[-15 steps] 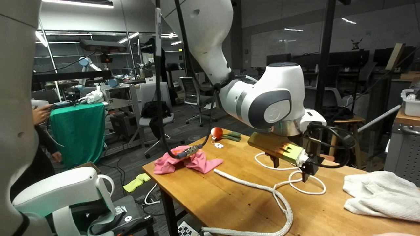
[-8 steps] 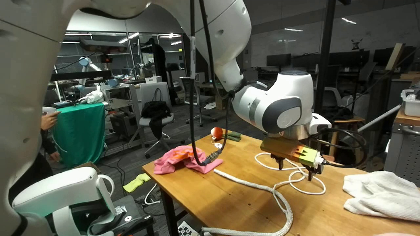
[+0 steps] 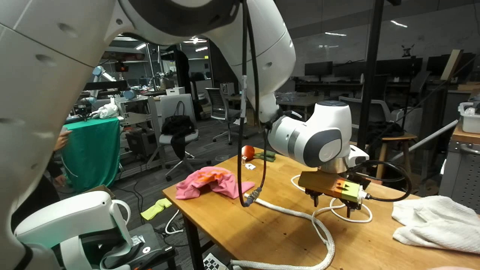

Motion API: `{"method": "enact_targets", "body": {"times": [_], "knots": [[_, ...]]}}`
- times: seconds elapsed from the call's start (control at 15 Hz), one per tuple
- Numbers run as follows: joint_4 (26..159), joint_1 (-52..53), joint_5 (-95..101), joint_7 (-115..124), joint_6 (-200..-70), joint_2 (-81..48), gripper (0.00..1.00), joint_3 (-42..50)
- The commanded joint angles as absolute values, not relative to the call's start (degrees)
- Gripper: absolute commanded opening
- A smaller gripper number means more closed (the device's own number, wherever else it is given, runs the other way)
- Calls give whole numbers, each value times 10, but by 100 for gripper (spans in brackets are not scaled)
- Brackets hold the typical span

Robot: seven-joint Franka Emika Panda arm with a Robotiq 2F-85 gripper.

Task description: Put all the items on the table separately

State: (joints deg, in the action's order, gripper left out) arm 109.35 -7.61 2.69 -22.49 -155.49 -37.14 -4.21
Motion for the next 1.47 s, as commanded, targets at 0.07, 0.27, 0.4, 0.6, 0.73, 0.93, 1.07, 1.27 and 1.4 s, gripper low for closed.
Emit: {"method": "enact_targets", "body": {"times": [0.07, 0.27, 0.4, 0.6, 0.73, 0.93, 1.07, 1.27, 1.4], "knots": [[1060, -57, 64, -217, -1551, -403, 100, -29], [1053, -48, 84, -214, -1551, -415, 100, -20], [1047, -41, 94, -209, -1552, -424, 100, -13], [1039, -35, 104, -203, -1550, -431, 100, -7], [1038, -34, 104, -203, -1552, -429, 100, -10], [1034, -30, 104, -201, -1550, -430, 100, -10], [1031, -25, 108, -198, -1548, -433, 74, -5], [1028, -22, 111, -195, -1543, -436, 51, -2], [1026, -17, 113, -191, -1535, -437, 36, 0]]}}
